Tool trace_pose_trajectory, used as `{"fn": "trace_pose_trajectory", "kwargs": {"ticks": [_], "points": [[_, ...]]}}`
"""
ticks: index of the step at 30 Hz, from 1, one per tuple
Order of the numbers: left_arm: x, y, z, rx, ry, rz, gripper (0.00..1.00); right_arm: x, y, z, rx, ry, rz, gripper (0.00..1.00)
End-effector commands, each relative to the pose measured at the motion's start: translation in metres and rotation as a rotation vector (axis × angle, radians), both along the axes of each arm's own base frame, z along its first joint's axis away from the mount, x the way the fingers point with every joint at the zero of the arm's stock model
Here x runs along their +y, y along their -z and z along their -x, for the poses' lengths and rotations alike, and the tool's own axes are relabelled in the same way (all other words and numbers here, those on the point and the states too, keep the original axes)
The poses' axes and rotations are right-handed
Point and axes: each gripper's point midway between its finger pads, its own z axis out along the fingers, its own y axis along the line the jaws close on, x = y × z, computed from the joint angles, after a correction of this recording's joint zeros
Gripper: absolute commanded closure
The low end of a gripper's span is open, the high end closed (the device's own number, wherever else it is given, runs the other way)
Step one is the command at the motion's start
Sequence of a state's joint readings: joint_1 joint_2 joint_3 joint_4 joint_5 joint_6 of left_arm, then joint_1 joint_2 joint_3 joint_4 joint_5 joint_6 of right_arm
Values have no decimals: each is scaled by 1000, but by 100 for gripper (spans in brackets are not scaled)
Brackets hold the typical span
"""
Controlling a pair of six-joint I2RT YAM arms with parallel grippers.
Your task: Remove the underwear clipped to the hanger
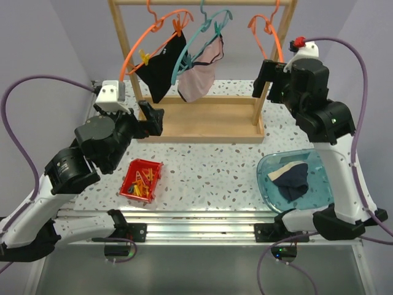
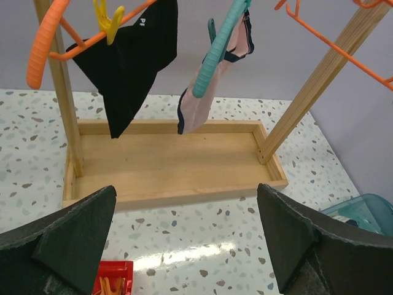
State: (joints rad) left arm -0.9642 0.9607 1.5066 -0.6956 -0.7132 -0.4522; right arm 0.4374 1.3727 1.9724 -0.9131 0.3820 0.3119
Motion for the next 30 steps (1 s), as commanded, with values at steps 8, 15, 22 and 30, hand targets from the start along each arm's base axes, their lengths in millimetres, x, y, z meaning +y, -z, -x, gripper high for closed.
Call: {"fn": "trace_pose_trajectory", "kwargs": {"ticks": [8, 15, 22, 30], "points": [[-42, -49, -69, -155, 19, -199, 0, -16, 62, 113, 184, -135, -67, 1], [-71, -35, -147, -99, 86, -321, 0, -17, 109, 159, 302, -188, -123, 1], [-75, -10, -191, -67, 120, -385, 3, -11, 115, 173, 321, -225, -173, 2], [-82, 4, -200, -44, 170, -376, 88, -3, 115, 174, 321, -266, -191, 10]]}}
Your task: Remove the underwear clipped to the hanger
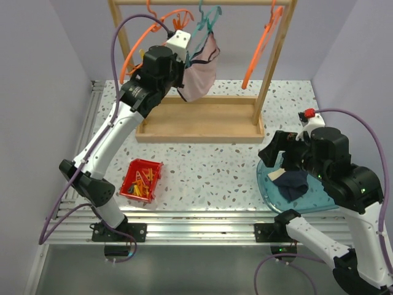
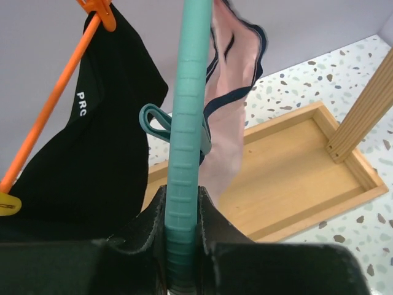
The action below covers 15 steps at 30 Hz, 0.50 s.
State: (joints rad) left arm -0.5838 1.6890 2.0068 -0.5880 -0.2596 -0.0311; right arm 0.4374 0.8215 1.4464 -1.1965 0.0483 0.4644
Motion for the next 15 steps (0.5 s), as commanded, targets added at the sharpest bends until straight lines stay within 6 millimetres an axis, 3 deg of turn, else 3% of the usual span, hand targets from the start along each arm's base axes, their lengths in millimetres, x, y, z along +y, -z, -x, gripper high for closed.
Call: {"fn": "trace_pose_trajectory", "kwargs": {"ticks": [1, 15], "points": [[-3, -36, 5, -78, 45, 54, 100, 8, 1, 1, 3, -30, -34, 11], [10, -120, 27, -261, 38, 207, 100, 14, 0, -5, -5, -43, -50, 14]]}}
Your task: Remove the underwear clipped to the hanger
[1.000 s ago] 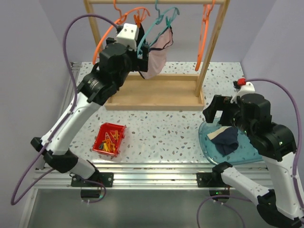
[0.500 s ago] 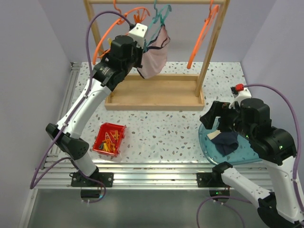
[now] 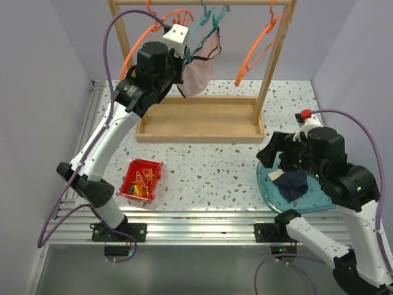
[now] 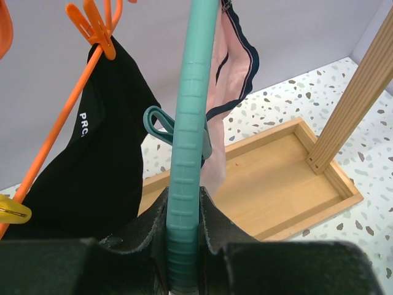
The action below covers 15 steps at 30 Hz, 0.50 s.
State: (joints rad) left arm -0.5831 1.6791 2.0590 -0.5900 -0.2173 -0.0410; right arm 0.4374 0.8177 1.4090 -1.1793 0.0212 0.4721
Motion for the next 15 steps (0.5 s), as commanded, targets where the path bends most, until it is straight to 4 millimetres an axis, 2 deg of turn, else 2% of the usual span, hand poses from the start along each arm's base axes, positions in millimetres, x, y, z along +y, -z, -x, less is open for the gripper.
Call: {"fn": "trace_pose_trajectory", "kwargs": {"ticks": [1, 7, 8, 9, 13, 14, 15], "points": [[15, -96, 22, -220, 1, 165, 100, 8, -10, -5, -30, -24, -36, 14], [20, -90, 45, -188, 42, 169, 100, 9, -11, -7, -35, -26, -32, 14], [21, -79, 46, -164, 43, 154, 100, 9, -11, -8, -34, -25, -33, 14], [26, -84, 55, -172, 43, 161, 100, 10, -10, -9, -32, -28, -35, 14], [31, -72, 76, -132, 76, 171, 100, 14, -9, -12, -30, -34, -43, 14], [30, -57, 80, -94, 92, 160, 100, 15, -8, -13, -26, -38, -44, 14], [31, -60, 94, -98, 123, 176, 100, 16, -8, -14, -26, -40, -47, 14]]}}
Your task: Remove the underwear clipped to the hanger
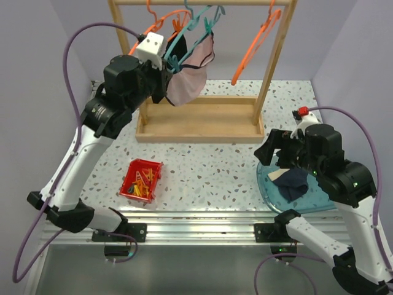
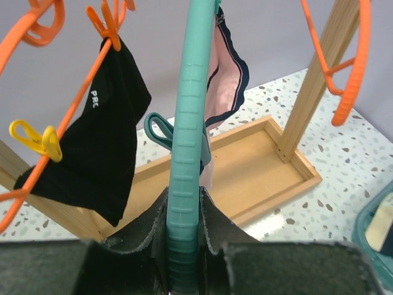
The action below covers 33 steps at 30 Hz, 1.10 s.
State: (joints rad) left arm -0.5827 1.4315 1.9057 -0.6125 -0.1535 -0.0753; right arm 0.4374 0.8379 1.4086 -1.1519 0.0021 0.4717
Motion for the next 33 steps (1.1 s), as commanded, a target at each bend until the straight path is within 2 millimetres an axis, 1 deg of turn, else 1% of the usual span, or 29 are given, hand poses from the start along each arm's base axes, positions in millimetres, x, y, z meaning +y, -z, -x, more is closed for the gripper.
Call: {"fn": "trace_pose_trajectory", "kwargs": {"ticks": [1, 2, 3, 4, 5, 6, 7, 8, 10, 11, 12, 13, 14, 16, 17, 18, 19, 20, 21, 22, 23, 24, 25, 26, 27, 28, 29, 31, 33], "points": [[3, -22, 33, -40, 75, 108, 100, 11, -7, -8, -22, -32, -38, 14], [1, -2, 36, -1, 87, 94, 100, 14, -5, -10, -21, -37, -42, 14], [5, -4, 50, -5, 109, 108, 100, 15, -4, -11, -17, -42, -46, 13], [6, 3, 55, 13, 117, 113, 100, 19, -4, -11, -13, -55, -57, 13], [4, 25, 58, 61, 129, 97, 100, 21, -2, -12, -12, -60, -63, 12], [8, 27, 69, 61, 143, 104, 100, 23, -1, -13, -10, -68, -71, 12], [6, 37, 74, 88, 159, 106, 100, 26, -1, -14, -6, -75, -82, 12], [7, 59, 82, 129, 178, 94, 100, 31, 0, -14, -4, -89, -97, 11], [8, 80, 89, 174, 181, 94, 100, 35, 2, -16, 2, -101, -108, 11], [10, 105, 91, 223, 167, 83, 100, 37, 3, -17, 6, -108, -116, 11], [14, 106, 99, 221, 164, 113, 100, 39, 4, -17, 11, -114, -119, 11], [15, 130, 102, 261, 161, 105, 100, 41, 4, -18, 14, -116, -127, 10], [19, 131, 107, 249, 150, 122, 100, 43, 8, -18, 24, -119, -136, 10], [22, 149, 110, 279, 133, 132, 100, 44, 14, -19, 37, -108, -144, 10], [23, 170, 112, 316, 128, 118, 100, 44, 24, -21, 55, -97, -144, 10], [23, 175, 115, 323, 123, 121, 100, 46, 28, -21, 69, -91, -159, 9], [22, 192, 118, 361, 121, 122, 100, 47, 32, -21, 76, -88, -170, 9], [19, 195, 120, 363, 135, 129, 100, 48, 43, -22, 94, -81, -174, 9], [11, 199, 126, 370, 163, 126, 100, 49, 48, -22, 111, -64, -187, 9], [7, 207, 129, 387, 167, 119, 100, 49, 52, -23, 114, -56, -192, 9], [7, 210, 129, 379, 142, 103, 100, 49, 62, -23, 125, -48, -193, 9], [-7, 214, 141, 381, 184, 79, 100, 49, 66, -23, 135, -40, -198, 9], [-11, 220, 145, 384, 184, 67, 100, 49, 74, -23, 144, -34, -192, 9], [-14, 226, 146, 386, 174, 54, 100, 48, 77, -23, 150, -30, -194, 9], [-20, 232, 152, 397, 194, 47, 100, 48, 81, -23, 157, -22, -192, 9], [-21, 241, 154, 412, 188, 50, 100, 47, 84, -23, 162, -17, -188, 9], [-20, 246, 154, 415, 172, 50, 100, 46, 89, -23, 169, -13, -184, 9], [-20, 255, 155, 425, 153, 53, 100, 44, 90, -24, 166, 8, -188, 9], [-20, 258, 155, 419, 142, 56, 100, 41, 92, -26, 157, 46, -197, 8]]}}
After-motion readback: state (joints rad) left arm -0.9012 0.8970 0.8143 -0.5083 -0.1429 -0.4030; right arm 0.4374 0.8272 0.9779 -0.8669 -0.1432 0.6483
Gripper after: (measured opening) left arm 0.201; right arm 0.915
